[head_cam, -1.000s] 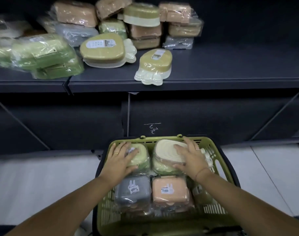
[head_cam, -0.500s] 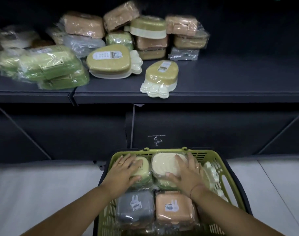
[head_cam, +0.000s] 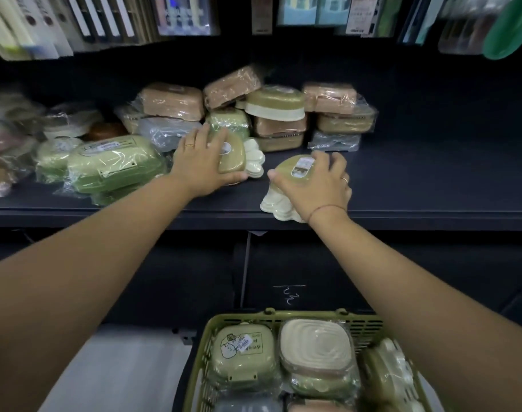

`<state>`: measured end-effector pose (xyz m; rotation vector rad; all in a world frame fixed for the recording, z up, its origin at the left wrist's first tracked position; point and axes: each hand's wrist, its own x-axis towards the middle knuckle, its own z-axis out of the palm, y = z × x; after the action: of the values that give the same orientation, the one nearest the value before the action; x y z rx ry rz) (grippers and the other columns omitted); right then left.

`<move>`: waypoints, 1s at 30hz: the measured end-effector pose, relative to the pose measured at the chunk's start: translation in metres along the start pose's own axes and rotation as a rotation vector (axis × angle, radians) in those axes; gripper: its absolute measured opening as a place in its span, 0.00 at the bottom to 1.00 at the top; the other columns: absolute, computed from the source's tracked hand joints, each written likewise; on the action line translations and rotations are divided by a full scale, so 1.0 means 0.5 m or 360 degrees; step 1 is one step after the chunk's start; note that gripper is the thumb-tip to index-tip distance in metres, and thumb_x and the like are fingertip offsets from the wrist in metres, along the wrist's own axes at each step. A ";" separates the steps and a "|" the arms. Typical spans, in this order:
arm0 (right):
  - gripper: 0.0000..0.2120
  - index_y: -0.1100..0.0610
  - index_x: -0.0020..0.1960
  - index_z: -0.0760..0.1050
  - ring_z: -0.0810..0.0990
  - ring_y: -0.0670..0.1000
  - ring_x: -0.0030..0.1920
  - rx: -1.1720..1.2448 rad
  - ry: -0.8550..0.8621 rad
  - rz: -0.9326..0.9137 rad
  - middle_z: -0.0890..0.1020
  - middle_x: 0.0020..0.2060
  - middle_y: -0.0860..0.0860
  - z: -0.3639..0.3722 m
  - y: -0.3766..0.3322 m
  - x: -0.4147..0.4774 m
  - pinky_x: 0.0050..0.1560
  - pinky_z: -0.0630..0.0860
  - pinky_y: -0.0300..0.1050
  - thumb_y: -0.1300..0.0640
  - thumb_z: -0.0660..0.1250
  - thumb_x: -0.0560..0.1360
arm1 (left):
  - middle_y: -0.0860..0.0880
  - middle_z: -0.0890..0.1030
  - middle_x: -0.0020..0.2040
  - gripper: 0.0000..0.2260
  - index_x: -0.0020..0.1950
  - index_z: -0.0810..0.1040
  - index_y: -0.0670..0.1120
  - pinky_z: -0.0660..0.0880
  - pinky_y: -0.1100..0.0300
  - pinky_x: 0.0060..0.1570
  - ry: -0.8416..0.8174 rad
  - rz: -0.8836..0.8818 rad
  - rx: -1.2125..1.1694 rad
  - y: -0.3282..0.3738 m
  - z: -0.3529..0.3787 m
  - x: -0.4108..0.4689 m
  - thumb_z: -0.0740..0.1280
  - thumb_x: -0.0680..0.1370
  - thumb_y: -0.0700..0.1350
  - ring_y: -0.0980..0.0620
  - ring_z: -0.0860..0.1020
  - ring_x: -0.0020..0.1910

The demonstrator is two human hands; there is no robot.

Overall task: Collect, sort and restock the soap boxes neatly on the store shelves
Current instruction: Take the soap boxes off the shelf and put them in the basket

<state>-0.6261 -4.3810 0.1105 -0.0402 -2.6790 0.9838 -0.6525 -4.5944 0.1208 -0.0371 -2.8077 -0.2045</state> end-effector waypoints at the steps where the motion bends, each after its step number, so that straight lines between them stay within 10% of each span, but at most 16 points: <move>1: 0.48 0.51 0.73 0.59 0.60 0.61 0.72 -0.0030 -0.0046 0.0040 0.55 0.74 0.54 0.008 -0.004 0.010 0.72 0.58 0.57 0.26 0.67 0.63 | 0.40 0.51 0.80 0.47 0.80 0.49 0.53 0.47 0.44 0.74 -0.0062 -0.0023 0.0007 -0.004 0.003 0.011 0.67 0.69 0.70 0.40 0.49 0.78; 7: 0.41 0.48 0.74 0.60 0.64 0.60 0.69 -0.0066 -0.0269 0.0144 0.63 0.69 0.55 -0.002 0.012 0.038 0.68 0.64 0.53 0.32 0.69 0.67 | 0.37 0.67 0.70 0.46 0.76 0.61 0.49 0.59 0.45 0.67 0.0133 -0.0127 0.0130 0.015 0.007 0.002 0.70 0.66 0.71 0.37 0.65 0.68; 17: 0.31 0.49 0.67 0.64 0.70 0.57 0.63 -0.0075 -0.0175 -0.0029 0.68 0.60 0.53 -0.149 0.112 -0.088 0.53 0.67 0.46 0.41 0.70 0.68 | 0.39 0.68 0.65 0.48 0.75 0.64 0.46 0.64 0.46 0.66 0.0584 0.0239 -0.0388 0.066 -0.031 -0.264 0.68 0.61 0.70 0.42 0.65 0.64; 30: 0.36 0.47 0.67 0.63 0.71 0.50 0.58 -0.0403 -0.0495 -0.0036 0.69 0.60 0.48 -0.220 0.365 -0.370 0.55 0.71 0.43 0.41 0.73 0.65 | 0.59 0.60 0.65 0.51 0.78 0.52 0.60 0.63 0.58 0.69 -0.0790 0.0403 -0.0405 0.112 0.189 -0.629 0.64 0.60 0.77 0.59 0.59 0.64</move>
<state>-0.4317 -4.1946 0.0265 0.0993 -3.0667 0.6849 -0.3819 -4.5259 -0.0610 -0.5724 -3.2005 -0.5567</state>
